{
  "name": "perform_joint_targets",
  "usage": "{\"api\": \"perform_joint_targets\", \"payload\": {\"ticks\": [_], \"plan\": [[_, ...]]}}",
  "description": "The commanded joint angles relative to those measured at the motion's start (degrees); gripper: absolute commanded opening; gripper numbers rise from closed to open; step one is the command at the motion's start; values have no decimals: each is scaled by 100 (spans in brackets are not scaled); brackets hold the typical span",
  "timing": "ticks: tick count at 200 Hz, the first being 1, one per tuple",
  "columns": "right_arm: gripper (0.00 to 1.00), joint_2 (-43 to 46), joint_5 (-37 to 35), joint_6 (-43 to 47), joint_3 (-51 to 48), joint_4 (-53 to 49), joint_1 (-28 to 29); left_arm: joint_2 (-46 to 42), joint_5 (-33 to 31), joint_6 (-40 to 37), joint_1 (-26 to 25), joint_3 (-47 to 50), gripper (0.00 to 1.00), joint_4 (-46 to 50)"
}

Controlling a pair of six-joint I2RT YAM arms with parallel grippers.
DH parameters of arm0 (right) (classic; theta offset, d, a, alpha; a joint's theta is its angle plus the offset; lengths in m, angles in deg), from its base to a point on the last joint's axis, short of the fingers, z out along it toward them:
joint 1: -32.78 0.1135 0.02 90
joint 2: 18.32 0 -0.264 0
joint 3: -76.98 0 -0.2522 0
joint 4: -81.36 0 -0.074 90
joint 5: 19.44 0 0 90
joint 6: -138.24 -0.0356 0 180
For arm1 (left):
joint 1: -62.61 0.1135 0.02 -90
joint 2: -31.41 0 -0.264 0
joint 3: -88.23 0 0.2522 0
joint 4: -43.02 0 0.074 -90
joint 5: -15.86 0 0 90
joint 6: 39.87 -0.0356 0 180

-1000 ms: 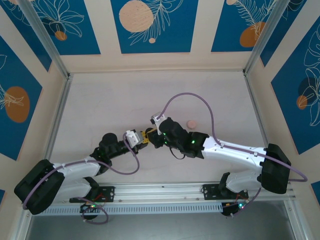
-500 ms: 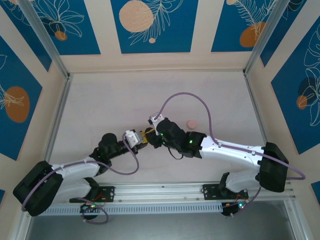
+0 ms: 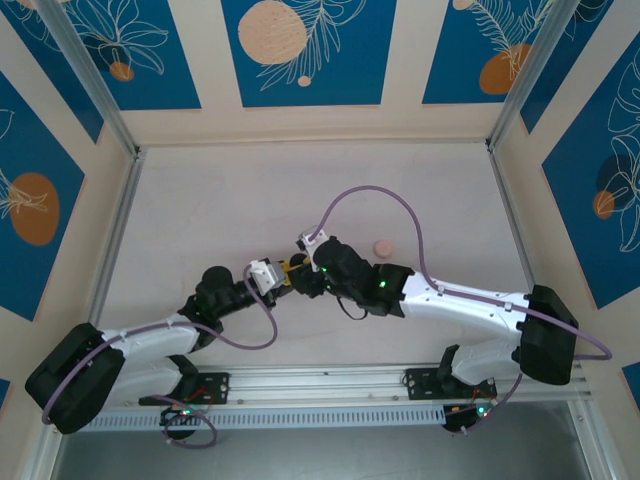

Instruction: Insert wireless bluetooth earbuds into charging case

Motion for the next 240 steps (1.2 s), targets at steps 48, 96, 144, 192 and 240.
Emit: {"api": "perform_joint_targets", "payload": {"ticks": [48,96,144,192,240], "plan": [[57,536,1098,-178,-271,338,-447,-90,32,134,-60,-164,6,-432],[60,660,1858,-291,-387,676,-725,-43,49,161,-55,-172,6,-433],[60,848,2249,-433,-515,884,-934,11,58,185,-54,-178,6,-467],[55,1094,2383,-559,-599,829,-1129,23,69,199,-54,-181,6,-427],[40,1047,3135,-731,-658,743,-1437,28,58,201,-60,-181,6,-388]]}}
